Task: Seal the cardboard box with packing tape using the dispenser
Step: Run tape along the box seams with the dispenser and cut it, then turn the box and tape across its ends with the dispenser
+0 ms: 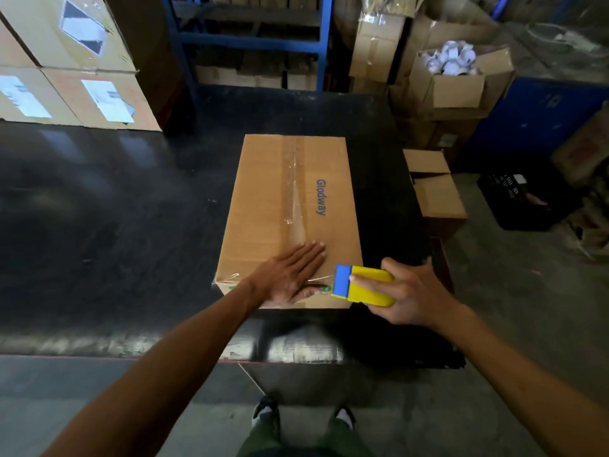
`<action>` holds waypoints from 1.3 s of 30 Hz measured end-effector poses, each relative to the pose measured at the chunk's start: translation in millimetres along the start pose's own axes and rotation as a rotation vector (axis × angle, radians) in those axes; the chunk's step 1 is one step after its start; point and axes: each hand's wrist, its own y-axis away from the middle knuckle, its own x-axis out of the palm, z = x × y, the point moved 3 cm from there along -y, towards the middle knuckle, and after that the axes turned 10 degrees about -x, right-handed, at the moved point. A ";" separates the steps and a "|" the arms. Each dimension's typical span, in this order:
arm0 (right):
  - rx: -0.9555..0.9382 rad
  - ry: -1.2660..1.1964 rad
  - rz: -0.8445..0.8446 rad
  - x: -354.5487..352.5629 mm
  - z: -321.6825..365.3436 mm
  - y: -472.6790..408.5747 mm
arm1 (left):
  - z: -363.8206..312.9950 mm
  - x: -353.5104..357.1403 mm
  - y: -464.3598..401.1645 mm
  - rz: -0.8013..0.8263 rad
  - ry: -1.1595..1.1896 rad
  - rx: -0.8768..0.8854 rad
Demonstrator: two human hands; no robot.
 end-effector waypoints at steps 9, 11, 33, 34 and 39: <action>-0.120 -0.009 0.000 -12.5 -47.8 33.1 | -2.7 -11.0 -2.5 -0.006 -0.018 -0.028; -0.124 0.017 -0.010 -17.8 -73.0 62.7 | -3.3 -9.4 -2.3 0.015 -0.021 -0.034; -0.023 0.165 0.221 69.1 -38.8 20.7 | -74.5 -2.0 -57.6 0.207 0.033 -0.627; -0.001 0.153 0.221 68.2 -40.3 18.7 | -76.2 -3.0 -59.7 0.201 0.046 -0.662; 0.126 0.133 0.203 50.9 -69.4 22.5 | -84.6 -7.6 -74.5 0.162 0.129 -0.917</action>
